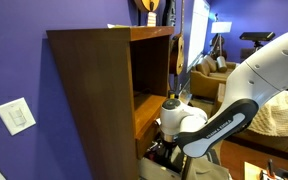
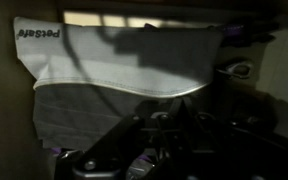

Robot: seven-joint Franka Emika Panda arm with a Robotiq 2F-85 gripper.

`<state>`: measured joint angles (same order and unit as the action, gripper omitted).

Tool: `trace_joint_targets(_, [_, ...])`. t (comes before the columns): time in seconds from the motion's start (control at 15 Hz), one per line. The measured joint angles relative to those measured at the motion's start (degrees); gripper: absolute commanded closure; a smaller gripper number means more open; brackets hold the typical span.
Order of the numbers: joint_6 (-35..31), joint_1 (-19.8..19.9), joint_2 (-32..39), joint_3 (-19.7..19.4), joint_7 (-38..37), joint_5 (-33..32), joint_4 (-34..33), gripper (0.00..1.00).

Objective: Open the second the drawer from the top on the cabinet

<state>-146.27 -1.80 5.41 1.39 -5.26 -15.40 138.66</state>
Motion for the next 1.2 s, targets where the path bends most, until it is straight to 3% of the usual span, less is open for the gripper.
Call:
trace_joint_targets(0.07, [0.1,-0.1,-0.5,0.0,-0.3,-0.3,0.0,0.69])
trace_joint_targets(0.13, [0.2,-0.2,-0.9,0.0,-0.7,-0.9,0.1,0.68])
trace_joint_targets(0.27, [0.2,-0.2,-1.3,0.0,-1.9,-2.6,0.1,0.55])
trace_joint_targets(0.73, [0.2,-1.0,-1.0,0.0,-8.1,-10.7,0.0,0.02])
trace_joint_targets(1.2, [0.2,-2.3,1.6,-0.2,-23.9,-24.3,-1.0,0.00])
